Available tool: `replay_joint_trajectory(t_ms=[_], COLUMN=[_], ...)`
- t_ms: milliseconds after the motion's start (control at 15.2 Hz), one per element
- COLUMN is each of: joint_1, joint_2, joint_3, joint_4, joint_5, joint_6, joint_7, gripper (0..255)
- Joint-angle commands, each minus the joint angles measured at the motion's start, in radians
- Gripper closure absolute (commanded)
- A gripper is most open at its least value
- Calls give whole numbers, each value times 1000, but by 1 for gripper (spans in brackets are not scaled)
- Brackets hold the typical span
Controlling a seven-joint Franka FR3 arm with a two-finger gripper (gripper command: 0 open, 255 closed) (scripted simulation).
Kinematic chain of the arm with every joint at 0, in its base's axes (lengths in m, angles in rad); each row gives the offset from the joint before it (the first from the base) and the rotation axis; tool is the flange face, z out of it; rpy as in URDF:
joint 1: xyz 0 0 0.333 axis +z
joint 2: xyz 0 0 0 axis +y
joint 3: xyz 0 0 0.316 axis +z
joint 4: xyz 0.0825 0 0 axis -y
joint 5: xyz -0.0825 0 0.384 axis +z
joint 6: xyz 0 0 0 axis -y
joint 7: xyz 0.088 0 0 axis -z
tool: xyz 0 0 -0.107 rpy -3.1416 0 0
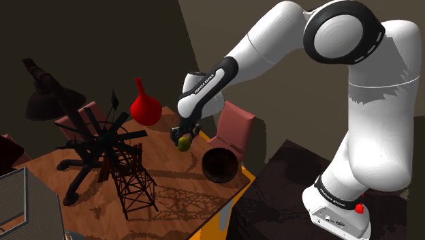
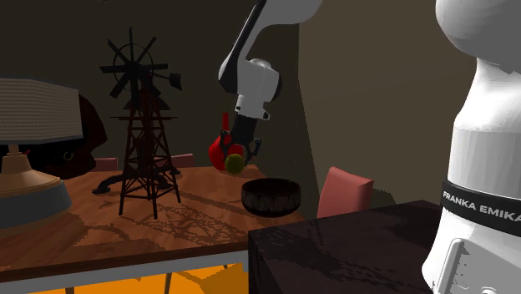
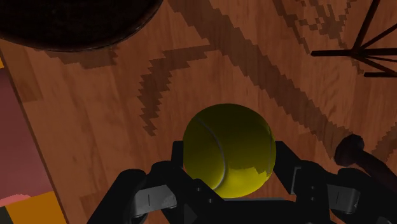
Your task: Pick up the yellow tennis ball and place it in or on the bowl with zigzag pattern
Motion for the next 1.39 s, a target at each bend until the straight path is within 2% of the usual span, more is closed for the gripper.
replay_joint_trajectory(t_ms=[0, 792, 1320], joint_1=[2, 7, -16], joint_2=[-25, -139, -415], joint_3=[-3, -18, -4], joint_4=[-4, 7, -356], joint_5=[-5, -37, 58], joint_6=[-21, -143, -69], joint_7=[9, 55, -41], gripper=[255, 255, 255])
